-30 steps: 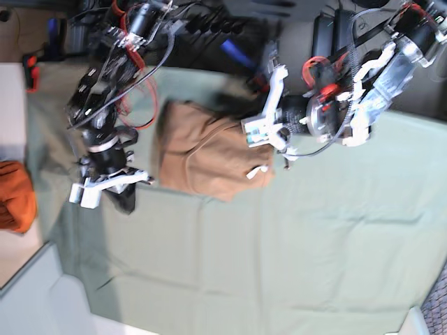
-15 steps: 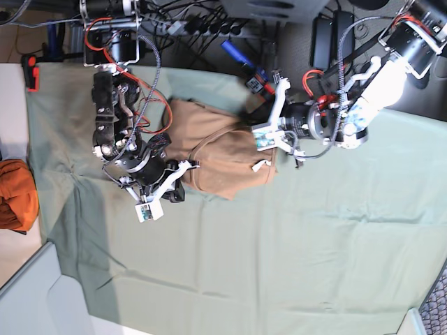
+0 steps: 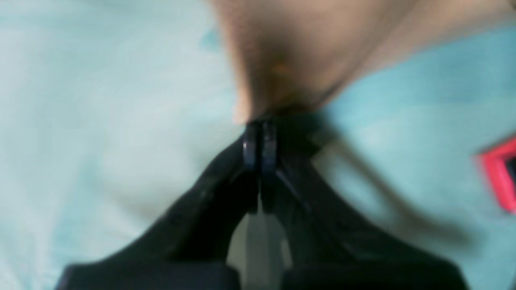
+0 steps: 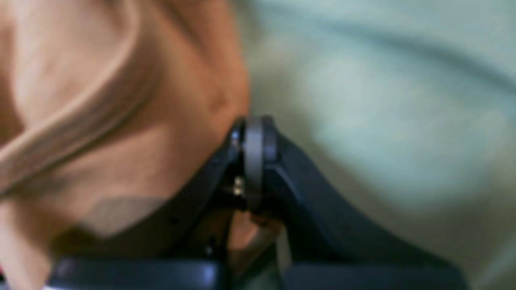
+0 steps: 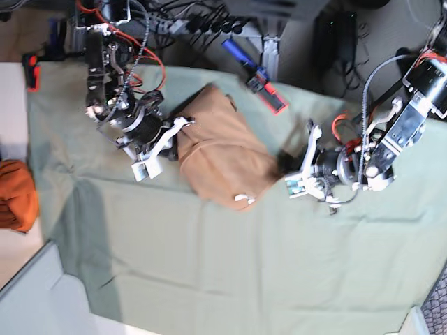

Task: Fold the T-shirt properly
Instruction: 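Pinch the folded bundle's sides with both grippers and tuck them under, then press and square the folded bundle's edges with both grippers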

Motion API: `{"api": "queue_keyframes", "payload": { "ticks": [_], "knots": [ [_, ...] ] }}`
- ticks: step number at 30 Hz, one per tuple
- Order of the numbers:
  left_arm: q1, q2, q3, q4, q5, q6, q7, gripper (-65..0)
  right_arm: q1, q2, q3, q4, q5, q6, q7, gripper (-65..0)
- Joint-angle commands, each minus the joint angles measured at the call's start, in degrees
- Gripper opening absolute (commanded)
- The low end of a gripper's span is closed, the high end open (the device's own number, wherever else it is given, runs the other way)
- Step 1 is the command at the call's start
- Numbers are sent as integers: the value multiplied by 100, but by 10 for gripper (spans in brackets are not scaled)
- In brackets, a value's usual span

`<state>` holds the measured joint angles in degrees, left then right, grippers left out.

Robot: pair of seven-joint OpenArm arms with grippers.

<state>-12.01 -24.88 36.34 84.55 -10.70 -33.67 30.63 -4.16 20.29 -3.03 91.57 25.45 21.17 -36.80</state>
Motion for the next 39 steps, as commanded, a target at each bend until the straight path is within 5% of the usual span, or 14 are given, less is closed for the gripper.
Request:
{"api": "queue_keyframes", "payload": {
  "ticks": [1,14,18,28,39],
  "knots": [
    [-212,48,-35,15,-57,116,-107,-650,-81,37,20,216,94,627,24,-650],
    [-905,673,-35,-953,50,190,-94,-650,-872,-1019,63,885,-111,625,11,-650],
    [-1102,365,-37,-907,35,636,201,-650,-874,-966,404,992,-120,627,4,-650],
    [-136,-702,-35,579,-501,688,691,-650,-914,-527,1360,1115,411,627,-339,-650],
    [1410,-435,-35,2396,-448,693,999,-650,-1528,-393,1394,1172,608,625,-376,-650]
  ]
}}
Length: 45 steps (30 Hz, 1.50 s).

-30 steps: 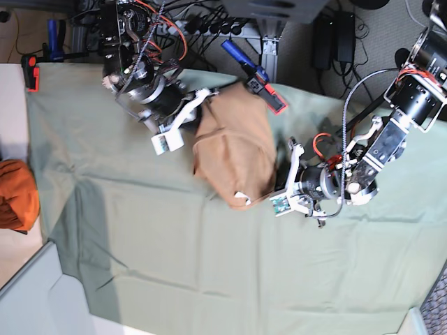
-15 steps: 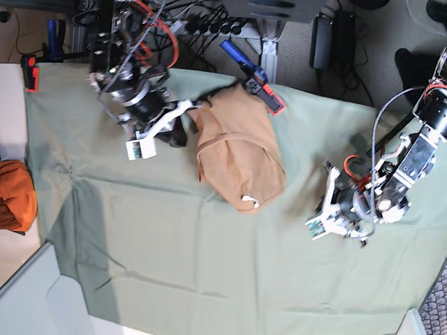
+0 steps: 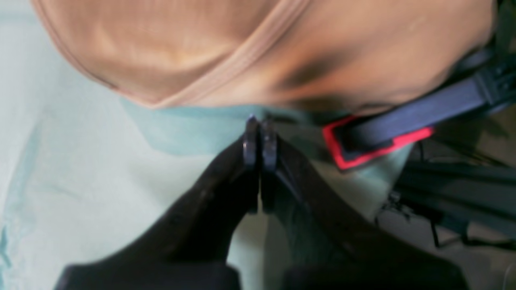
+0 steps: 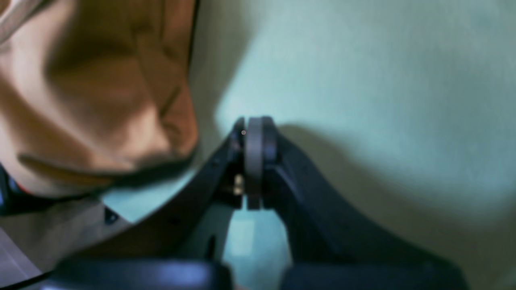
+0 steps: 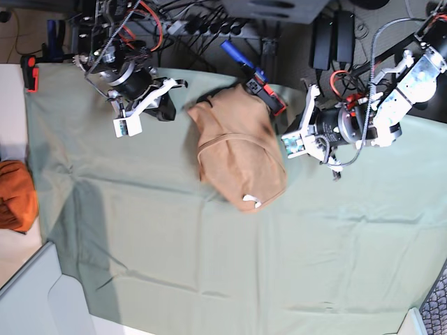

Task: Fold the T-shirt properly
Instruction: 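Press and square the folded bundle's edges with both grippers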

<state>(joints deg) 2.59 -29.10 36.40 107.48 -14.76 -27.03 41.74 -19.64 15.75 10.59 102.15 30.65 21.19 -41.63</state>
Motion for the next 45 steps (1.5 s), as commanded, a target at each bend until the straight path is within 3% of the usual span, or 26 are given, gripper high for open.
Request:
{"api": "queue_keyframes", "payload": {
  "ticks": [1,9,14,19,27,33,45],
  "knots": [
    [11,9,-42,229,-44,28,-44,-650,9,59,33,114,87,623,109,-650],
    [463,190,-22,678,-55,136,-52,-650,9,57,33,114,175,625,107,-650],
    [507,369,376,678,-81,131,-55,-650,7,24,31,114,313,625,87,-650],
    [505,564,837,675,428,144,-57,-650,-70,-125,31,116,704,627,-192,-650],
    [468,577,498,608,629,282,-188,-650,-472,-313,31,234,1036,627,-192,-650],
    [4,577,186,-87,627,286,-302,-650,-466,-544,28,337,1078,627,-184,-650],
    [-1069,739,188,-1412,579,345,-535,-650,-313,-1154,26,557,1067,627,-15,-650]
  ]
}}
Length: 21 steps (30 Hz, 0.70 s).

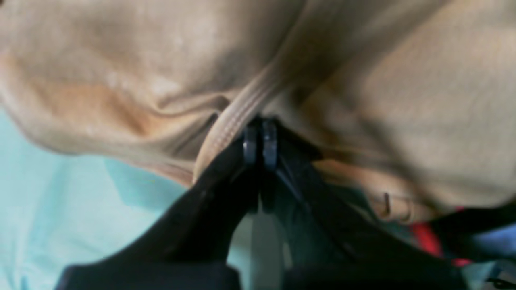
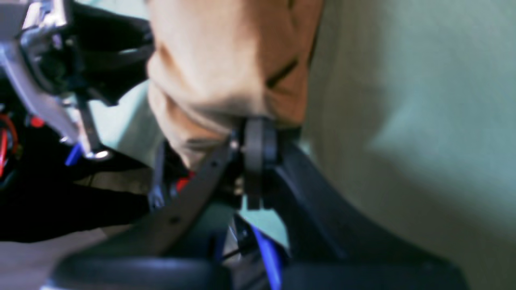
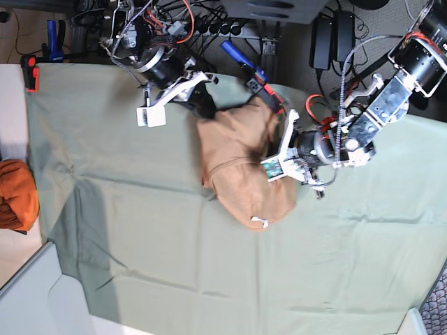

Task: Fold the T-shirt properly
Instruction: 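Press and square the folded bundle's edges with both grippers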

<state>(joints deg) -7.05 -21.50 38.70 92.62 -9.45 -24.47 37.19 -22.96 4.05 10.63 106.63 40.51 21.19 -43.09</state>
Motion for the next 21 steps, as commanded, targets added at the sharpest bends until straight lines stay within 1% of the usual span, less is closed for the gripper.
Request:
{"api": "queue_keyframes", "payload": {
  "ticks": [1,5,10,12,16,18,21],
  "knots": [
    [-155,-24,-42,46,48,90,-79,-650,57,-20,22,109,26,629,133,-650],
    [-319,-24,-42,-2,48,90,-131,-650,229,-127,22,109,-208,629,278,-650],
    [-601,-28,-42,-44,50,90,-129,-650,345,-221,22,105,-326,629,299,-650],
    [-708,-42,-42,-77,46,92,13,-650,345,-216,24,105,-343,627,302,-650],
    [-702,-72,-42,61,-101,87,297,-650,356,-195,57,107,-717,627,376,-650],
    [-632,-192,-42,254,-238,90,391,-650,356,-166,164,109,-787,627,382,-650],
    [-435,-522,-44,745,-251,94,428,-650,356,-35,389,109,-793,627,380,-650]
  ]
}}
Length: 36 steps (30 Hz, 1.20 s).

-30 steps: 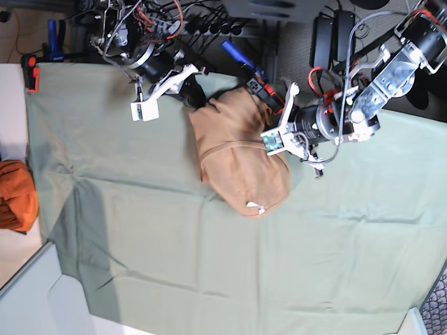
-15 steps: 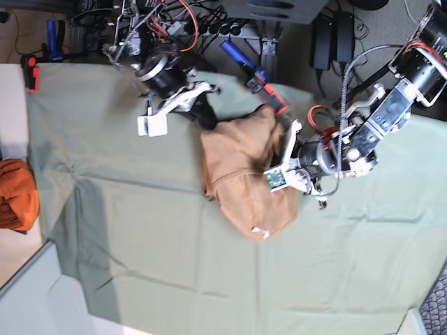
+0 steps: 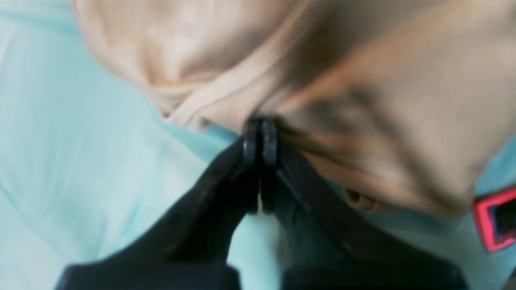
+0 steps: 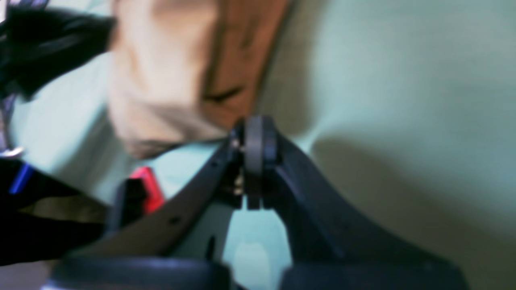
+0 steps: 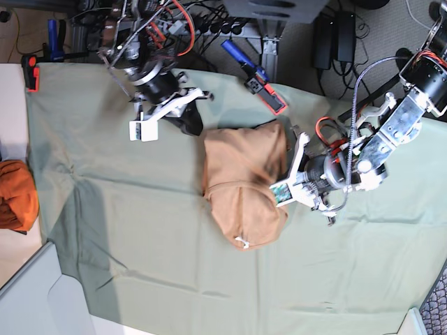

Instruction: Fold the T-shirt properly

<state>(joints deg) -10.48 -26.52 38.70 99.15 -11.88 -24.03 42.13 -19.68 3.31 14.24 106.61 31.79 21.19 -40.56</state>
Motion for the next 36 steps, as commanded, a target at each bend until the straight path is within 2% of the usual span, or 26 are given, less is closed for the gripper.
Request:
{"api": "queue_keyframes", "payload": {
  "ticks": [1,4,8,12,16,23,27,31,34,36],
  "knots": [
    [-22,-157,-44,291,-9,92,-48,-650,28,111,101,114,101,627,116,-650],
    [249,-629,-81,920,-7,326,57,-650,-11,374,306,131,323,629,0,-650],
    [957,-1178,-341,1805,-7,350,57,-650,-310,688,535,310,518,629,-44,-650],
    [1784,-1488,-852,2472,-136,474,118,-650,-820,946,643,785,570,629,-48,-650],
    [2715,-1604,-1558,2745,-546,459,302,-650,-1416,1152,643,1180,562,627,-50,-650],
    [4485,-1585,-2859,2745,-1572,-33,356,-650,-2317,1224,636,1204,575,627,-63,-650],
    [5414,-1333,-3270,2457,-1709,-96,315,-650,-2817,1224,610,1156,566,627,-63,-650],
    [5748,-981,-3283,1180,-1703,-111,170,-650,-3104,1224,411,723,391,625,-37,-650],
    [5580,-621,-3270,-166,-1606,-164,-166,-650,-3091,1224,149,-11,138,605,87,-650],
    [5272,-376,-3230,-1097,-1493,-197,-149,-650,-2999,1222,-68,-634,2,603,136,-650]
  ]
}}
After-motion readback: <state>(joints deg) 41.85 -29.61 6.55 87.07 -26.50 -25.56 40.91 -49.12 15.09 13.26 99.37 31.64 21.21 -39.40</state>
